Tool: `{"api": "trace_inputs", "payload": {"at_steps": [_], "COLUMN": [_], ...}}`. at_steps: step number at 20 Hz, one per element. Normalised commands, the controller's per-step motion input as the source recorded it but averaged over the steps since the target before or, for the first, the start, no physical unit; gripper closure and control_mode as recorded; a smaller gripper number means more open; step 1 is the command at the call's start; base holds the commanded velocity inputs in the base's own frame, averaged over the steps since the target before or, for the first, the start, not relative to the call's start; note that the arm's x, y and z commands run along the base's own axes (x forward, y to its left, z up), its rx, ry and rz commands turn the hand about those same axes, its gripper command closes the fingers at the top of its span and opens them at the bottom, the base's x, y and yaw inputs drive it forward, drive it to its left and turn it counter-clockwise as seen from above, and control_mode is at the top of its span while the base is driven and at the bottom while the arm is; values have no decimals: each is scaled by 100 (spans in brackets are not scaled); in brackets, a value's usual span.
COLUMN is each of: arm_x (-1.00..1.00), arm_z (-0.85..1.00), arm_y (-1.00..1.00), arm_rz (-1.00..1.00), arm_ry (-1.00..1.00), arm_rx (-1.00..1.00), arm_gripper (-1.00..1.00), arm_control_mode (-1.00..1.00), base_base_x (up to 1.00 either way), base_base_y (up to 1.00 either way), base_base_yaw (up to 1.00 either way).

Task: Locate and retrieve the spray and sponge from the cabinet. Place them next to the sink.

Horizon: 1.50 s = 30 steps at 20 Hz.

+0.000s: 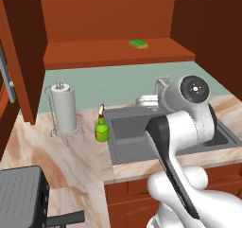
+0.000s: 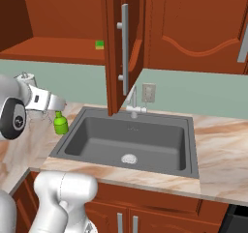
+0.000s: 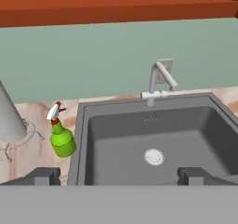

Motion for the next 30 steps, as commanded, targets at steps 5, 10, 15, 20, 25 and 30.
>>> {"api": "trace_inputs", "payload": {"at_steps": [5,10,15,20,25,30], "arm_x": [9,-8,-8,7,11,8], "arm_z": [46,97,36,-5,-2,0], "arm_y": [4,1,0,0,-2,-11], "arm_rz": [34,42,17,-5,-27,-25], "arm_ry": [1,-1,2,-1,-4,-7], "arm_rx": [-2,-5,0,-2,-3,0], "arm_gripper": [-100,-100,-100,-100,-100,-100], "arm_control_mode": [-100,-100,-100,-100,-100,-100], "base_base_x": [0,0,0,0,0,0], "base_base_y": [0,0,0,0,0,0], "base_base_yaw": [0,0,0,0,0,0]}}
